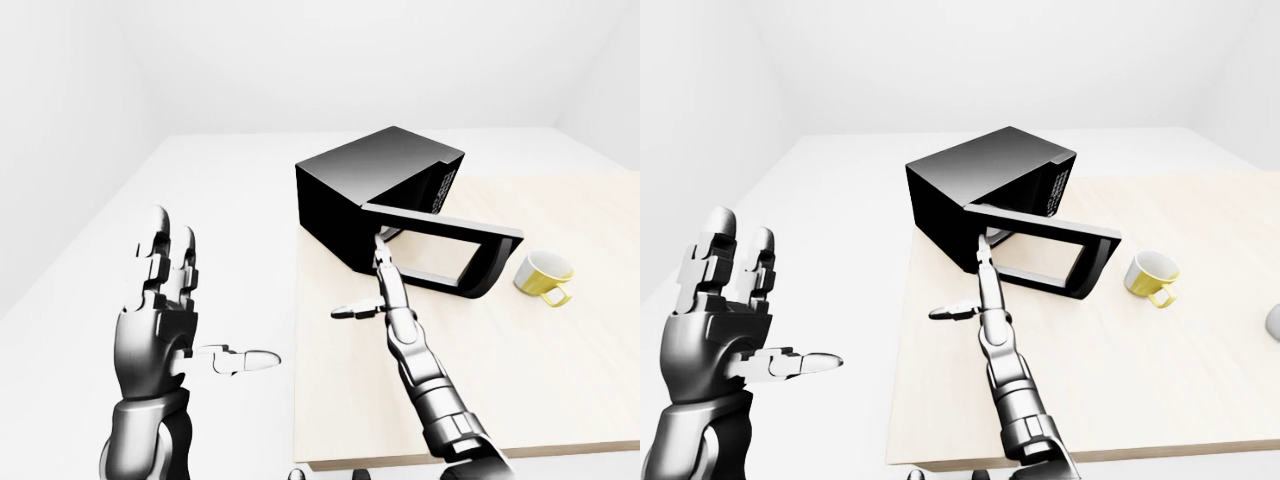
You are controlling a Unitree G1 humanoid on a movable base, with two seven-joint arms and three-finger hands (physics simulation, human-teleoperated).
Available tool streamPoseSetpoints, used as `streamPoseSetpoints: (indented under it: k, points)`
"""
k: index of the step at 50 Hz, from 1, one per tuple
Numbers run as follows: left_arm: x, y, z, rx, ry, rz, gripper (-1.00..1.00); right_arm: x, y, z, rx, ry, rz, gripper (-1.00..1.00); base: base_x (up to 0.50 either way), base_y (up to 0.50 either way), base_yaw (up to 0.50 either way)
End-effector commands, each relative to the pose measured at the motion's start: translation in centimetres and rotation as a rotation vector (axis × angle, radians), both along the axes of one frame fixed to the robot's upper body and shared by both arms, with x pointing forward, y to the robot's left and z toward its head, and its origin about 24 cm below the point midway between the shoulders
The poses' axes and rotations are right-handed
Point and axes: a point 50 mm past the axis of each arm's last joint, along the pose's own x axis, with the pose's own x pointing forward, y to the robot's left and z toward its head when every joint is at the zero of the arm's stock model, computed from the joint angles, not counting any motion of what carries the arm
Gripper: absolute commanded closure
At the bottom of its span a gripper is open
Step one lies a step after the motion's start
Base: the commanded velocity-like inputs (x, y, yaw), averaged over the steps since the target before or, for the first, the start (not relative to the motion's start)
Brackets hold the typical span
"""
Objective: Close the microwave.
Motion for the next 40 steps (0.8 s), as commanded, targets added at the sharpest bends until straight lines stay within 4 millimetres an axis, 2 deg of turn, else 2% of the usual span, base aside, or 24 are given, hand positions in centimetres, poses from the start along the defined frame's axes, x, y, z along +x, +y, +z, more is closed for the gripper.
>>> streamPoseSetpoints:
  k: [1,26,40]
  points:
    - [0.1,0.0,0.0,-0.001,-0.002,0.001,-1.00,1.3,-0.1,0.6,-0.008,-0.004,-0.010,-1.00,0.00,0.00,0.00]
    - [0.1,0.1,-0.3,-0.005,0.016,0.003,-1.00,5.0,-0.4,3.4,-0.006,-0.022,-0.038,-1.00,0.00,0.00,0.00]
    - [0.1,0.2,-0.1,-0.003,0.004,0.005,-1.00,5.5,-0.3,3.9,-0.008,-0.028,-0.041,-1.00,0.00,0.00,0.00]
